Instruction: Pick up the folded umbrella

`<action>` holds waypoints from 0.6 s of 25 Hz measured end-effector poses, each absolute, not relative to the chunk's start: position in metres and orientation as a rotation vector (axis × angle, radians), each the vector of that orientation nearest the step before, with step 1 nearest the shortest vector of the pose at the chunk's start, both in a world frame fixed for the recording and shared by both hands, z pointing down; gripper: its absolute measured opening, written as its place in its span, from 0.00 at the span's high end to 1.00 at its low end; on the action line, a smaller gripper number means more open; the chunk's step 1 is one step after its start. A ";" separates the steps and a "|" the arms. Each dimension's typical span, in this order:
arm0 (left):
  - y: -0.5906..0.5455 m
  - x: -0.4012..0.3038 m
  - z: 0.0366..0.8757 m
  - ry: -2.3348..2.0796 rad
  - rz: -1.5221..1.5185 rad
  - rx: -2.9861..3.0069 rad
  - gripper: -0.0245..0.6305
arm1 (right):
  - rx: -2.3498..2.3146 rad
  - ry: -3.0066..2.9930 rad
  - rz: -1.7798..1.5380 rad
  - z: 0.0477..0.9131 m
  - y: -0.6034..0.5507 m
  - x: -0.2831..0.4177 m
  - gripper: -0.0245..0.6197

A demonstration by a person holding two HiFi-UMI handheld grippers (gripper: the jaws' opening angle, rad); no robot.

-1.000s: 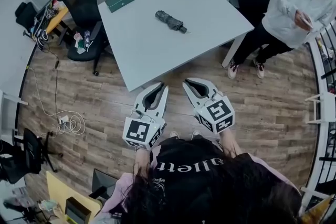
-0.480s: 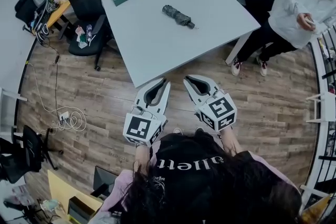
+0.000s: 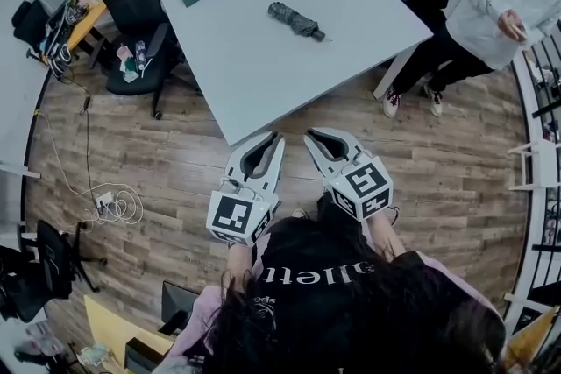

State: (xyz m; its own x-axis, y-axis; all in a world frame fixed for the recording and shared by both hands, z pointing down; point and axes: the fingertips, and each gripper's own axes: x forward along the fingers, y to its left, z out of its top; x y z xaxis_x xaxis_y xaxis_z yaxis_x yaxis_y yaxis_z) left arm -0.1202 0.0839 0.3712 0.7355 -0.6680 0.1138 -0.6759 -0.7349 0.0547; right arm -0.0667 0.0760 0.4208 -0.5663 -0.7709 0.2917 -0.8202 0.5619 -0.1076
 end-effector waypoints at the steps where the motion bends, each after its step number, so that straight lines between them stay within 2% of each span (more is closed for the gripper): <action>1: 0.082 -0.120 0.372 -1.098 0.127 2.838 0.89 | 1.338 -2.581 0.344 0.422 0.074 -0.066 0.90; 15: 0.000 -0.093 0.384 -1.160 0.155 2.802 0.89 | 1.310 -2.593 0.396 0.439 -0.005 -0.030 0.90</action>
State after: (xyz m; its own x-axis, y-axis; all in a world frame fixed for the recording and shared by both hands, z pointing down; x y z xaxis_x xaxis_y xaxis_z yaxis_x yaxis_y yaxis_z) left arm -0.0925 0.0003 0.3843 0.7038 -0.6976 0.1344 -0.7084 -0.7035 0.0581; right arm -0.0297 -0.0053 0.4391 -0.5832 -0.7535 0.3036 -0.8097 0.5691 -0.1431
